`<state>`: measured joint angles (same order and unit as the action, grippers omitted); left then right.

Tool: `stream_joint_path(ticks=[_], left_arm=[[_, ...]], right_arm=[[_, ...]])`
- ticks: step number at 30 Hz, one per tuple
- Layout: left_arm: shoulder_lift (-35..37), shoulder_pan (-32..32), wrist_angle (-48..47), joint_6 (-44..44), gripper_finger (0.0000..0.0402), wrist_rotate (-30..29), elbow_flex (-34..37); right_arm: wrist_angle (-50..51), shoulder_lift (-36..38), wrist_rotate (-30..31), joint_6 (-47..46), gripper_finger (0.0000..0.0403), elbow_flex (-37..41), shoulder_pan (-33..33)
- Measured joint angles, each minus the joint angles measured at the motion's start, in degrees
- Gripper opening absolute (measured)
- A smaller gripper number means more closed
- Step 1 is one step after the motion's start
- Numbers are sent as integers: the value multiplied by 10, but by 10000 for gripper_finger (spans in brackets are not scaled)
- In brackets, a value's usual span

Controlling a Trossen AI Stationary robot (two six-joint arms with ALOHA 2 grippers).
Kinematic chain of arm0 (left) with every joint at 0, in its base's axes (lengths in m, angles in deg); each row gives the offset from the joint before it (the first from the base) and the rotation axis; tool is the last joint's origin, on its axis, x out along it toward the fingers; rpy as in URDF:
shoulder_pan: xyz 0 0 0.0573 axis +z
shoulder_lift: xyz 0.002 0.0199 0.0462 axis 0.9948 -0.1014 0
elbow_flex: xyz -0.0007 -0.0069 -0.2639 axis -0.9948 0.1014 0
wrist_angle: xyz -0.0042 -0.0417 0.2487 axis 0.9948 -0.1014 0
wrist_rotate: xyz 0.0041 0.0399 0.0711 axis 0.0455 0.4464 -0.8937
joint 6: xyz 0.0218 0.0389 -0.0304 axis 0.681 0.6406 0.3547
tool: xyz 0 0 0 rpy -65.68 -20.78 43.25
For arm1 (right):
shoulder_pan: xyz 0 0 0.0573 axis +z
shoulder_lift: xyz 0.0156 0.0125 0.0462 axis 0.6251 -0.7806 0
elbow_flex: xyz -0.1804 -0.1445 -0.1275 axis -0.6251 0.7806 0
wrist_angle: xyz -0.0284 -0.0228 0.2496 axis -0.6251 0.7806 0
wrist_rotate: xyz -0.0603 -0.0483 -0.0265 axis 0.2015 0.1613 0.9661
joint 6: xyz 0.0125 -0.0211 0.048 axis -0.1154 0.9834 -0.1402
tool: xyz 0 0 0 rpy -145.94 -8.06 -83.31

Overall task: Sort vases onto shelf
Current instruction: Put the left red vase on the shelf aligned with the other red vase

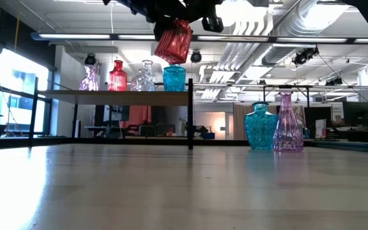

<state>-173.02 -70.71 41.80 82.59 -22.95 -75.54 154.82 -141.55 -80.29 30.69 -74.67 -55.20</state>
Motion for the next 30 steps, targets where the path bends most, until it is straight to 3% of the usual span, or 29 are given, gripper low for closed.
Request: stream_joint_path(ticks=[6, 18, 30], left_arm=[[1, -2, -5, -4, 149, 1, 0], [1, -2, -6, -12, 155, 1, 0], [1, -2, -10, -11, 151, -2, 0]], right_arm=[[2, -1, 1, 4, 0, 0, 0], [8, -1, -5, 4, 7, 0, 0], [7, -1, -5, 5, 103, -8, 0]])
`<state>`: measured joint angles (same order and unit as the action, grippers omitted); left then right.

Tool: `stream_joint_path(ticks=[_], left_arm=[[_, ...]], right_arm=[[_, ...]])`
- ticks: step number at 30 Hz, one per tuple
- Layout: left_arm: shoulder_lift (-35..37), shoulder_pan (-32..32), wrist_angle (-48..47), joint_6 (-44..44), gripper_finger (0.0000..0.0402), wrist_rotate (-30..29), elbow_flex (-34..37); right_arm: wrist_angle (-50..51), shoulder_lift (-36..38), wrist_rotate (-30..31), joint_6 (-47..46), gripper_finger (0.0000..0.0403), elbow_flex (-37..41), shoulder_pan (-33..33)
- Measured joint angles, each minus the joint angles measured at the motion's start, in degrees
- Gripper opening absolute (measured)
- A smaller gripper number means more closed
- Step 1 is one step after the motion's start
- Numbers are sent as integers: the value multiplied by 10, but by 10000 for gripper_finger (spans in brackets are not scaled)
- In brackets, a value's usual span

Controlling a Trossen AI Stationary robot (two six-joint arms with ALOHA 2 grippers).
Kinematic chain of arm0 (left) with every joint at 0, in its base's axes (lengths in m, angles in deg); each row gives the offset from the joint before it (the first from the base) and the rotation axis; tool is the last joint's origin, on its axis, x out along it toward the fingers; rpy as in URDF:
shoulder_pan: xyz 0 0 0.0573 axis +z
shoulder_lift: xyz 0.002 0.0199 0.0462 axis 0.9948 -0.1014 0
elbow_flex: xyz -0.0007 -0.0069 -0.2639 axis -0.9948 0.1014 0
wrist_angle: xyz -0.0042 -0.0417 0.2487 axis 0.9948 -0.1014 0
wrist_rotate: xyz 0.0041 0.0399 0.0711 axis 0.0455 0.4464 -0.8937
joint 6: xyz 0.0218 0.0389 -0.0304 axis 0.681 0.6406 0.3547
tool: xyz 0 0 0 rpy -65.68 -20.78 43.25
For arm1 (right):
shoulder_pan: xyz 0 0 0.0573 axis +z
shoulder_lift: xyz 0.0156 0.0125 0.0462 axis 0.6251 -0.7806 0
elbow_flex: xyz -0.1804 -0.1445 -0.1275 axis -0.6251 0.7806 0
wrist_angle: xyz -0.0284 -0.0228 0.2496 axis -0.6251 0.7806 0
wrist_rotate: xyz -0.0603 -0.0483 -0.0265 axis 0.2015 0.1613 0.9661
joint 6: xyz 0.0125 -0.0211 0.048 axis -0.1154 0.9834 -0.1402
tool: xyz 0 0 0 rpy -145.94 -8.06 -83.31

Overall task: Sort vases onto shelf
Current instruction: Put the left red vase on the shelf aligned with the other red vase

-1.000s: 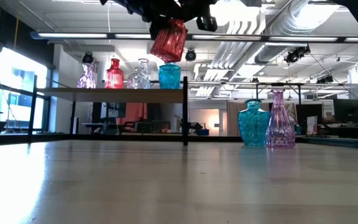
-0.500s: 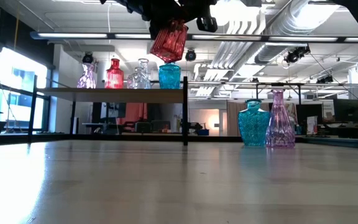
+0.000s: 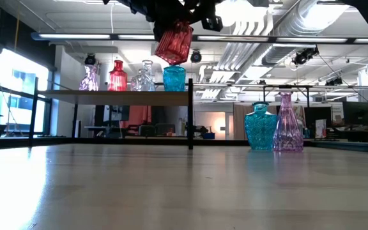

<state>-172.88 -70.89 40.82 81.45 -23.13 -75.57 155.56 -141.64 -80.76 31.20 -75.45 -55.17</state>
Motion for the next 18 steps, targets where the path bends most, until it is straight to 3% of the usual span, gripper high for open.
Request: stream_joint_path(ticks=[10, 18], left_arm=[[48, 4, -71, -7, 145, -1, 5], [94, 6, -149, -2, 139, -64, 2]], right_arm=[[5, 15, -3, 4, 135, -42, -5], [1, 24, -3, 4, 135, -40, -10]])
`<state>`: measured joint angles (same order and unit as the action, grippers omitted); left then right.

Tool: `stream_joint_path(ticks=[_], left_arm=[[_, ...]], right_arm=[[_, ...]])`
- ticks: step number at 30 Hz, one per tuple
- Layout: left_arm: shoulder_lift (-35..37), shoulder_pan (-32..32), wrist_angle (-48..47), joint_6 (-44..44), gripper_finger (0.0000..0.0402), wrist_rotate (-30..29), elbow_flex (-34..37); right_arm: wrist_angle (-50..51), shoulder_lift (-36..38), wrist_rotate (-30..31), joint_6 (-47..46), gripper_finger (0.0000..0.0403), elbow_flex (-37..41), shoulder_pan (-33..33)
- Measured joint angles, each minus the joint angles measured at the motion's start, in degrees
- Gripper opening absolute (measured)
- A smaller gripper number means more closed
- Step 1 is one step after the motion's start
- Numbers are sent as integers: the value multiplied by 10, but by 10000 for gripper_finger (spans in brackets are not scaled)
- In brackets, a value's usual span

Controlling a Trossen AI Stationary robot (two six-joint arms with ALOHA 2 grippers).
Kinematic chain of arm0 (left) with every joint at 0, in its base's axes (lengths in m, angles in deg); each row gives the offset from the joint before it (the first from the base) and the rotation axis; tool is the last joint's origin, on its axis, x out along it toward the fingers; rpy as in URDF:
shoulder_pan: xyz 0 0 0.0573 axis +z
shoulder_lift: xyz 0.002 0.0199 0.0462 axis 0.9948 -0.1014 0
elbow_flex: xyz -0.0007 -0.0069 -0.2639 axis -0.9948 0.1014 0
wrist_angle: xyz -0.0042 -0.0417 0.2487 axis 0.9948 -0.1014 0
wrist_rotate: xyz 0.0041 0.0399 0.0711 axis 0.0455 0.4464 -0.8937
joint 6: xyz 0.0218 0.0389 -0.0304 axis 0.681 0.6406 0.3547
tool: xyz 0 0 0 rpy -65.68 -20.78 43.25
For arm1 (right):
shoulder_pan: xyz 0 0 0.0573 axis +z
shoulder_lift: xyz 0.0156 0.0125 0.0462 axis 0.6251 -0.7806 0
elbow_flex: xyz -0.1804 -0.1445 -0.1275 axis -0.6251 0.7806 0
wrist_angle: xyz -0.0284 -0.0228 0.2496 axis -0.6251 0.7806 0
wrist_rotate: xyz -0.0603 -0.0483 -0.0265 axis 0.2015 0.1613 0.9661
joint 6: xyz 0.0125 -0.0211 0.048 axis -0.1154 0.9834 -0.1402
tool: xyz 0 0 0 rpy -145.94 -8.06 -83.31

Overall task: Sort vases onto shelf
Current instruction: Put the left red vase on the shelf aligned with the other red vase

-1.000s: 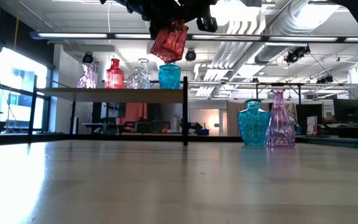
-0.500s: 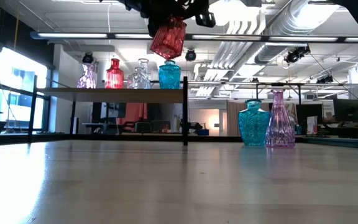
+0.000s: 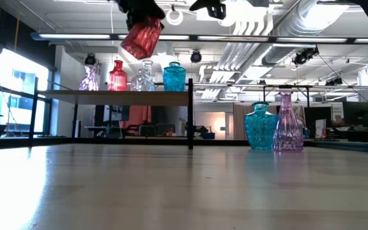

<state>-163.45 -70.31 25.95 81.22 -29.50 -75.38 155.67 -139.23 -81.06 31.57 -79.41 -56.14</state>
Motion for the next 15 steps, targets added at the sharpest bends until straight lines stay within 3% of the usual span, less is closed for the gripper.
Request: stream_joint_path(ticks=[15], left_arm=[[152, 0, -124, -66, 144, -37, -1]], right_arm=[[4, 4, 0, 2, 135, 0, -2]])
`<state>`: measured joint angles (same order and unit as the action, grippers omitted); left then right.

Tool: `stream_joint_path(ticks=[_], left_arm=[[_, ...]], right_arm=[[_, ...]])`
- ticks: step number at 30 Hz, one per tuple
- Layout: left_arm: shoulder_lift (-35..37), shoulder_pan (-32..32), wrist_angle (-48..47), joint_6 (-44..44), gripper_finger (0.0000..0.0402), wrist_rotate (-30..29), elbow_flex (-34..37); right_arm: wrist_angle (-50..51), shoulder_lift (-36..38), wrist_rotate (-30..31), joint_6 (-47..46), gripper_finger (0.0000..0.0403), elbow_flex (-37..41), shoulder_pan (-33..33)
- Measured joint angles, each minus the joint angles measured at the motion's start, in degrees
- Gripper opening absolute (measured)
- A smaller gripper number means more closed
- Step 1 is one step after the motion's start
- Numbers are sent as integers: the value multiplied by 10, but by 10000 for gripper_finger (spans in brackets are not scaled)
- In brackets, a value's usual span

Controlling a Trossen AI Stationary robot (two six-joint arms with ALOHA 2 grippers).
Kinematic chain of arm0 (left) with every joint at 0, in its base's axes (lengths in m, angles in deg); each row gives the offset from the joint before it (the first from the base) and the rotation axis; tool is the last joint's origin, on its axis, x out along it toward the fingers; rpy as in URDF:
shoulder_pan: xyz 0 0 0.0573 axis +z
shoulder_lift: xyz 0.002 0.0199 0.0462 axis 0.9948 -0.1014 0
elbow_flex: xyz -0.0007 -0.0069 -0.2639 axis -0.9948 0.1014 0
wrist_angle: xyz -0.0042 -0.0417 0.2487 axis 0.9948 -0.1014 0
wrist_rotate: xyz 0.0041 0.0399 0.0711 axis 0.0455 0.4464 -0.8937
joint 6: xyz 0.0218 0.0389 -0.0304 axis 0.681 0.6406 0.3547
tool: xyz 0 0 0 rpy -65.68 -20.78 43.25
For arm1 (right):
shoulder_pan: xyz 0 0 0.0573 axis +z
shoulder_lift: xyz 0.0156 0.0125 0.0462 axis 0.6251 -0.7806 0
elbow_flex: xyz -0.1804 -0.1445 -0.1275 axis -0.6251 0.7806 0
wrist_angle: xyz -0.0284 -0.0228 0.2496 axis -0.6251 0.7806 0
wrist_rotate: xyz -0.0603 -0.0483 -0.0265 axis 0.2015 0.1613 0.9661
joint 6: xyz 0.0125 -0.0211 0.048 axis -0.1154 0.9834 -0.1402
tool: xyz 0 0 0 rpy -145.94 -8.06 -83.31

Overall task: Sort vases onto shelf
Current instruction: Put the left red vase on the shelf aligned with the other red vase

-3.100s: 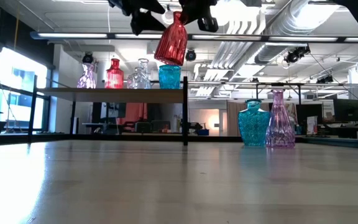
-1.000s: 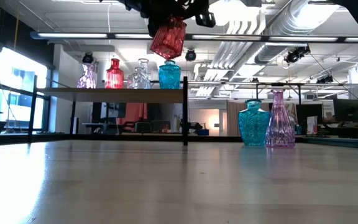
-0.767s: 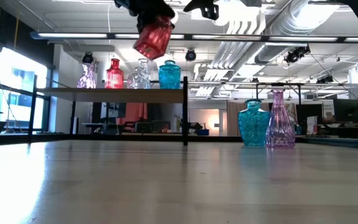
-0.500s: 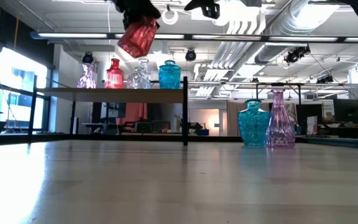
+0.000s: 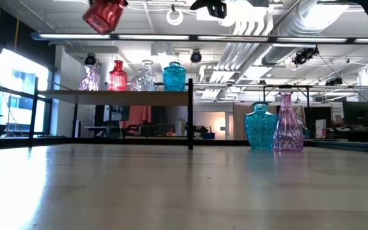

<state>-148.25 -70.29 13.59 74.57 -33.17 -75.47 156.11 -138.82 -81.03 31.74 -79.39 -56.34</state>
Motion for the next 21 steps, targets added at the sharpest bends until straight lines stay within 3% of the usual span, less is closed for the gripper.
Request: stream_joint_path(ticks=[9, 21], left_arm=[[105, 0, -5, -23, 143, -72, 0], [209, 0, -21, -37, 144, -96, 0]], right_arm=[[0, 0, 0, 0, 135, 0, 0], [0, 0, 0, 0, 135, 0, 0]])
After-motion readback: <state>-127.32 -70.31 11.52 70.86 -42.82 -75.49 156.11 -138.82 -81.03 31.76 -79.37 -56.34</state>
